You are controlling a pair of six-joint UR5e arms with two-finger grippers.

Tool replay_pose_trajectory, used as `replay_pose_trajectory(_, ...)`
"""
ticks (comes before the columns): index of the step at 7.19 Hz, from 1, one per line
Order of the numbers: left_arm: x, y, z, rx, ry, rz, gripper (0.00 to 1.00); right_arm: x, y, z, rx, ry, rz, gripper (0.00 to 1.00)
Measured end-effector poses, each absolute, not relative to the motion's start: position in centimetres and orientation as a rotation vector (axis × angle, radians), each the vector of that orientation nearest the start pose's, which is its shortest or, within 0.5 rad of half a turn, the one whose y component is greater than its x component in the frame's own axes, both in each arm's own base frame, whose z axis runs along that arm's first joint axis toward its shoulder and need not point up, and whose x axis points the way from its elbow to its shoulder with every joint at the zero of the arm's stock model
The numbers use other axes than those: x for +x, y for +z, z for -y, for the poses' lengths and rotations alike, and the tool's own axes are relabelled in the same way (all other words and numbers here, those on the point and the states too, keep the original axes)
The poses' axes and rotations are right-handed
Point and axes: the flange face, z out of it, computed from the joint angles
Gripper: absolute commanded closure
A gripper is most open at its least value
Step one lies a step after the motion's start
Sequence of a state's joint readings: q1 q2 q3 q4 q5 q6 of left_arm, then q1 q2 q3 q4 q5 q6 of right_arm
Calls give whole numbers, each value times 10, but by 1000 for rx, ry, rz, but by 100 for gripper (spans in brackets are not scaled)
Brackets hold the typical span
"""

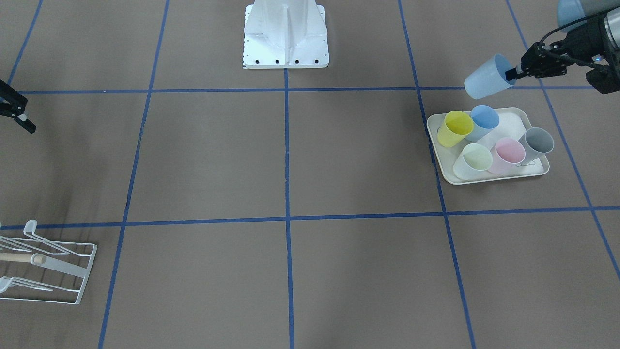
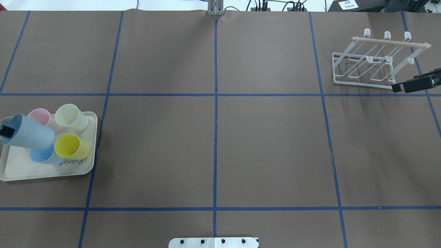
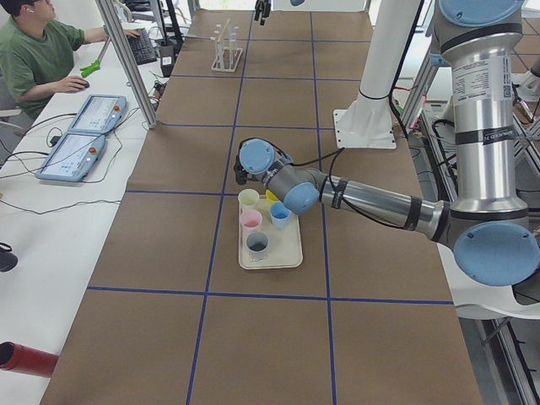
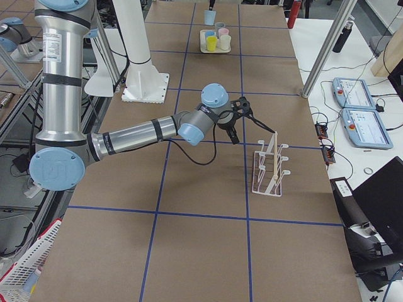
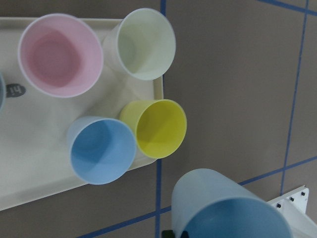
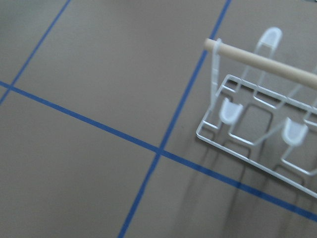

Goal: Transfer IKEA cup to right arm and place on rack

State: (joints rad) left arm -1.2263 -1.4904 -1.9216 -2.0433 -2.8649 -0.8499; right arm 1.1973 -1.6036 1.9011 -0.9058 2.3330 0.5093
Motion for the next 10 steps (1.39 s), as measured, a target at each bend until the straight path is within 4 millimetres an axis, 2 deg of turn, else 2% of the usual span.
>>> replay_pose_trajectory(2,126,370,460,-187,-7,-1384,100,-161,376,487,608,-361,1084,1)
replay_pose_trajectory(3,131,346,474,-195,-26,-1393,100,-180,353,492,645,-415,1104,1)
replay_pose_trajectory(6,148,303,508,-210,-46,-1409,100,-248,283,502,844,-590,1144,1)
replay_pose_trajectory(7,155,285,514,-223,-53,-1415,100,-271,261,498,962,-622,1167,1)
replay_pose_trajectory(10,174,235,519,-269,-72,-1430,100,-327,223,458,1248,-605,1234,1)
